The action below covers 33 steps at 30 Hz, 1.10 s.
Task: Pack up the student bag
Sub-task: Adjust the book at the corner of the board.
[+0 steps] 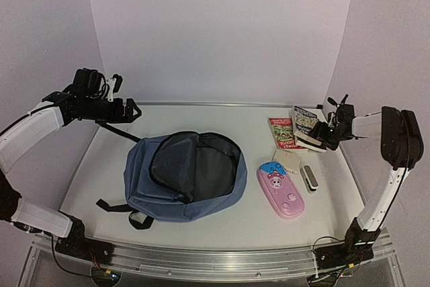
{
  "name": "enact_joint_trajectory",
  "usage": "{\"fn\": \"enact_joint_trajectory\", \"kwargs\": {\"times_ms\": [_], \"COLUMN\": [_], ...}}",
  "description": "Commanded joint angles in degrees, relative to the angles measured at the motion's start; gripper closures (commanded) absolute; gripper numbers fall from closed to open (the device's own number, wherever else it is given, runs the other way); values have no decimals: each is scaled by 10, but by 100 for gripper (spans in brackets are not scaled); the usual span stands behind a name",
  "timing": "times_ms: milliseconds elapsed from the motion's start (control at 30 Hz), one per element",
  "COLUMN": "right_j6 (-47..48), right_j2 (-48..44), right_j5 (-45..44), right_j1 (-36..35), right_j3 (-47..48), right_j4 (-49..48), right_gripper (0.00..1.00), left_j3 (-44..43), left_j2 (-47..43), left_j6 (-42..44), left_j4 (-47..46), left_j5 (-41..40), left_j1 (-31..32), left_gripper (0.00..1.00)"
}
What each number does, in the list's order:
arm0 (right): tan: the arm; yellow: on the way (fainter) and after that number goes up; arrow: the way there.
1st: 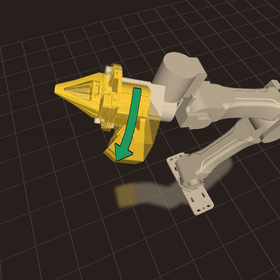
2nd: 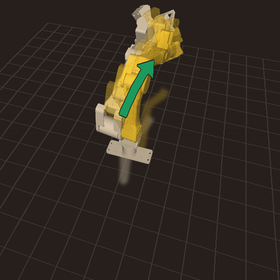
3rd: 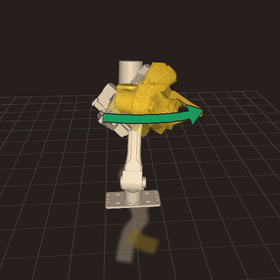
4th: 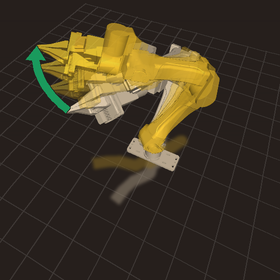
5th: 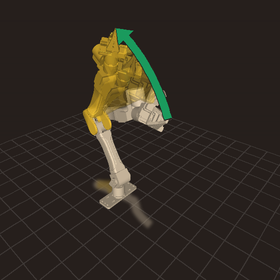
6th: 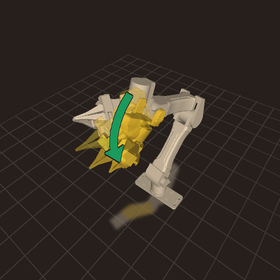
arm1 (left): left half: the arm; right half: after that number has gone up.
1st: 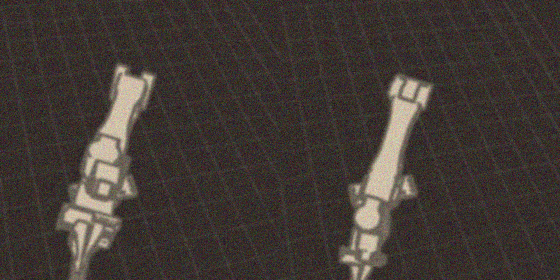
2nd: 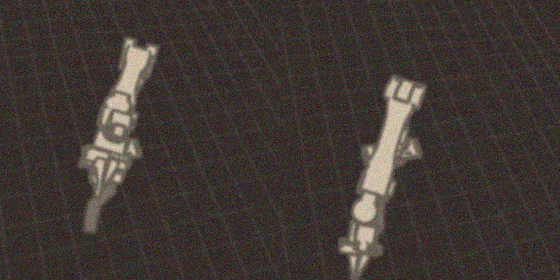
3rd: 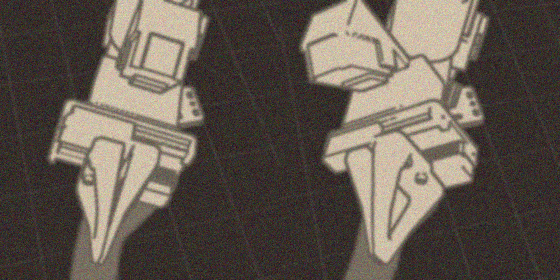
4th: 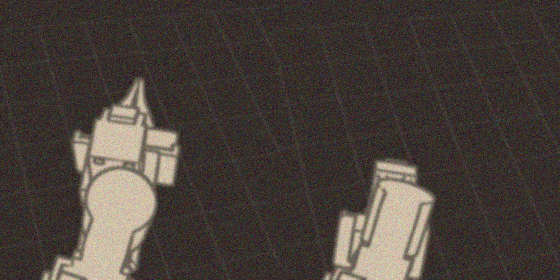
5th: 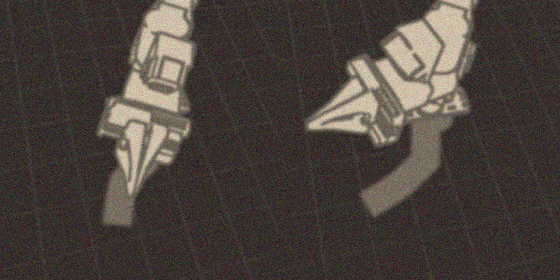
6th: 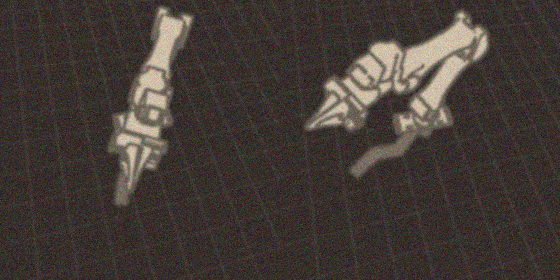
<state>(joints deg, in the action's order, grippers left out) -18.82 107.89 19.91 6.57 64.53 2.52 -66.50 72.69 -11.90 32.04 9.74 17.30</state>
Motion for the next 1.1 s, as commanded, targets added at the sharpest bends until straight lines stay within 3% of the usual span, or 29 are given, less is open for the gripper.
{"fn": "enact_joint_trajectory", "kwargs": {"times_ms": [0, 233, 567, 767, 1067], "right_j6": [20, 19, 63, 119, 182], "right_j2": [-6, -25, -157, -97, 50], "right_j5": [66, 37, -272, -345, -546], "right_j1": [-9, -48, -158, -209, -278], "right_j3": [-2, -14, 1, 79, 185], "right_j4": [-21, -21, 10, 79, 158], "right_gripper": [23, 23, 2, 2, 2], "left_j3": [3, 5, 3, 2, 5], "left_j2": [-10, -1, 7, 10, 17], "left_j6": [8, 5, 2, -1, -7], "left_j4": [-18, -16, -14, -11, -11], "left_j5": [-8, -7, -5, -1, 6], "left_j1": [-2, -2, -2, -2, -1], "left_gripper": [3, 3, 3, 3, 3]}}
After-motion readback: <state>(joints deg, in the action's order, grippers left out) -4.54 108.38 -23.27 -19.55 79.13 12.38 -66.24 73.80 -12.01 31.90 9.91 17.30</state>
